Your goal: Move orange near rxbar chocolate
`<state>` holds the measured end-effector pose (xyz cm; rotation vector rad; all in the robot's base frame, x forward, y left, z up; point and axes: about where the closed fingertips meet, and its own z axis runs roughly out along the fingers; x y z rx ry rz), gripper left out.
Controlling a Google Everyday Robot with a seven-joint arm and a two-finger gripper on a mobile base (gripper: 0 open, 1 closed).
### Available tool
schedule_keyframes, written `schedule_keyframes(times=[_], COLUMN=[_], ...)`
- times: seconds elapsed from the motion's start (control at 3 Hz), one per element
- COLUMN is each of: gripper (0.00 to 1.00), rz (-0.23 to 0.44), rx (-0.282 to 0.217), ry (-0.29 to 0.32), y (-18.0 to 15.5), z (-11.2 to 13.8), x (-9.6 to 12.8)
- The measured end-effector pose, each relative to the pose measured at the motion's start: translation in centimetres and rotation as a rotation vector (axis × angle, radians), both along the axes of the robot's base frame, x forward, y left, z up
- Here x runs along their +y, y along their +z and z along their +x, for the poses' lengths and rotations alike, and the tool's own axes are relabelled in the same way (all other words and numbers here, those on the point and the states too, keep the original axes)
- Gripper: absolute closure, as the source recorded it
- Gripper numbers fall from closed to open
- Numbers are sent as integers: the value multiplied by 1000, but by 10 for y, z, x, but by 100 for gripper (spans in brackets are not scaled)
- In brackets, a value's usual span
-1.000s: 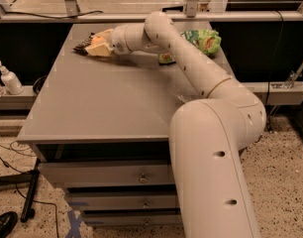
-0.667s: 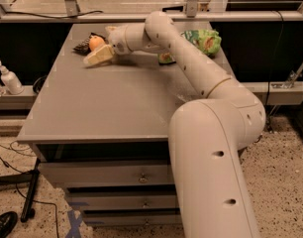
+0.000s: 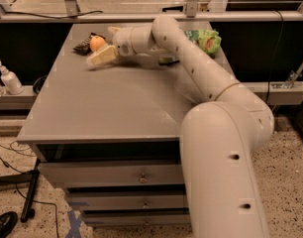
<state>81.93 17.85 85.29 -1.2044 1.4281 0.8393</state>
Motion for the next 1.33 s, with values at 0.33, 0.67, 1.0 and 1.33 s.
schedule_keyframes(times=[0.33, 0.67, 1.0, 1.33], gripper=[0, 0, 0, 0], rz=[112, 187, 169, 66], rx=[-16, -65, -125, -201], ry=[7, 6, 3, -3], y=[25, 56, 90, 123], z=[-26, -64, -96, -119], x=[-33, -77, -114, -148])
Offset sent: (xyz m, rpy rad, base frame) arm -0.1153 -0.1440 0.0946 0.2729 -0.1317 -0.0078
